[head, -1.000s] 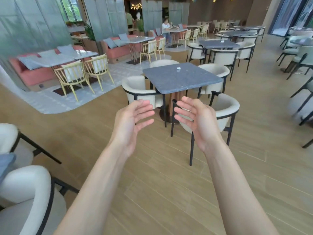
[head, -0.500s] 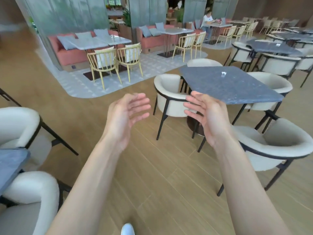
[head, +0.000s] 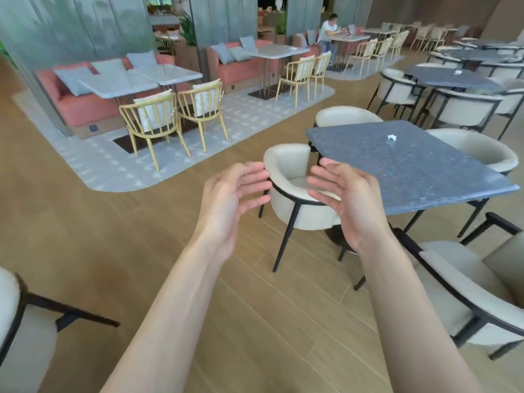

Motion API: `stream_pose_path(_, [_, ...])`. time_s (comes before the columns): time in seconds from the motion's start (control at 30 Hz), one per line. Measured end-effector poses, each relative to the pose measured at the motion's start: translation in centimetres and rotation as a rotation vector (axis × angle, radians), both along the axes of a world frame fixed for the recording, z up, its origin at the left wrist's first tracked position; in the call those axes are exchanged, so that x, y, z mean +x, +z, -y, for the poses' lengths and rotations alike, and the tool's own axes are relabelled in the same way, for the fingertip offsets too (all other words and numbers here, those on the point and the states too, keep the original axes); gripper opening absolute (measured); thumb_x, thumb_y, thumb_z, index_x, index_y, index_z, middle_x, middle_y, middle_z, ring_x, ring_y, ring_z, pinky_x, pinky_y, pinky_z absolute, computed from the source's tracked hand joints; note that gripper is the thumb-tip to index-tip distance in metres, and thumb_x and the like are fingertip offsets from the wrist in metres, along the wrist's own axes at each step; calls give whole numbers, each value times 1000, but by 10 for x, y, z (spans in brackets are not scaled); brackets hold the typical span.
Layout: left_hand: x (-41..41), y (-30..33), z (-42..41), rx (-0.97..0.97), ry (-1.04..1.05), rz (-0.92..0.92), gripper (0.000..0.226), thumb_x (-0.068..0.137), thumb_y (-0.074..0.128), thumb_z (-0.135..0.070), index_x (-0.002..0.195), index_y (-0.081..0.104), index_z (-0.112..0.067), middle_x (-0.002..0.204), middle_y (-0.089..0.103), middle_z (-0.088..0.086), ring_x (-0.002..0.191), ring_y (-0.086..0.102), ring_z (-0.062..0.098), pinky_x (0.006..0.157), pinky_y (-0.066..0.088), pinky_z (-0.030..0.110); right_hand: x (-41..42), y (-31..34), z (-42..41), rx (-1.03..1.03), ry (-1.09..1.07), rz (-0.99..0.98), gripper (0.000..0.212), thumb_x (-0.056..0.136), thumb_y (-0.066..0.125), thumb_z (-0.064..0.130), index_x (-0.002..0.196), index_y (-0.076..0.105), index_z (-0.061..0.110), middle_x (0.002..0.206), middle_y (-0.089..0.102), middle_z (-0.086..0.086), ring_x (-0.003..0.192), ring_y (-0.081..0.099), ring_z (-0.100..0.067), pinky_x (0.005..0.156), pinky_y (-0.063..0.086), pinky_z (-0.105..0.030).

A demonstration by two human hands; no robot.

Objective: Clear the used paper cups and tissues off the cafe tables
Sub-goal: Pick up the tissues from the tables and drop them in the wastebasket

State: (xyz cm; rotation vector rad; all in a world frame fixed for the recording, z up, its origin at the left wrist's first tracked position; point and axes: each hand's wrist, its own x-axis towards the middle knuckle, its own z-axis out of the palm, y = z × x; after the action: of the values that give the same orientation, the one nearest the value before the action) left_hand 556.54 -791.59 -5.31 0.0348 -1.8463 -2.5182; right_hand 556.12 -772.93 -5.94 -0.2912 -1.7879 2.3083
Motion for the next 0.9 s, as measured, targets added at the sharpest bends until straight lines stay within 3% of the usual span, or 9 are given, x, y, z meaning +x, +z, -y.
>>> stream_pose_path(0.4, [-298,-21,58,-41,133,36,28,101,49,-21,110,71,-5,111,75,13,104,73,26,93,59,45,-325,-29,63,-73,123,35,24,98,55,13,116,68,5,115,73,-13,104,73,-25,90,60,-39])
stream_pose_path(0.73, [-502,2,169,-19,388,22,22,99,52,-16,103,72,-7,109,76,12,102,74,25,96,58,47,-564,-9,184,21,354,12,25,98,55,14,118,66,3,114,73,-12,101,73,-24,92,60,-42])
stream_pose_path(0.9, [-613,4,236,-32,424,-36,21,98,56,-17,106,71,-6,109,76,13,104,73,27,92,59,44,-681,-7,263,7,410,-45,16,98,56,12,107,69,8,112,73,-15,101,73,-26,90,60,-41])
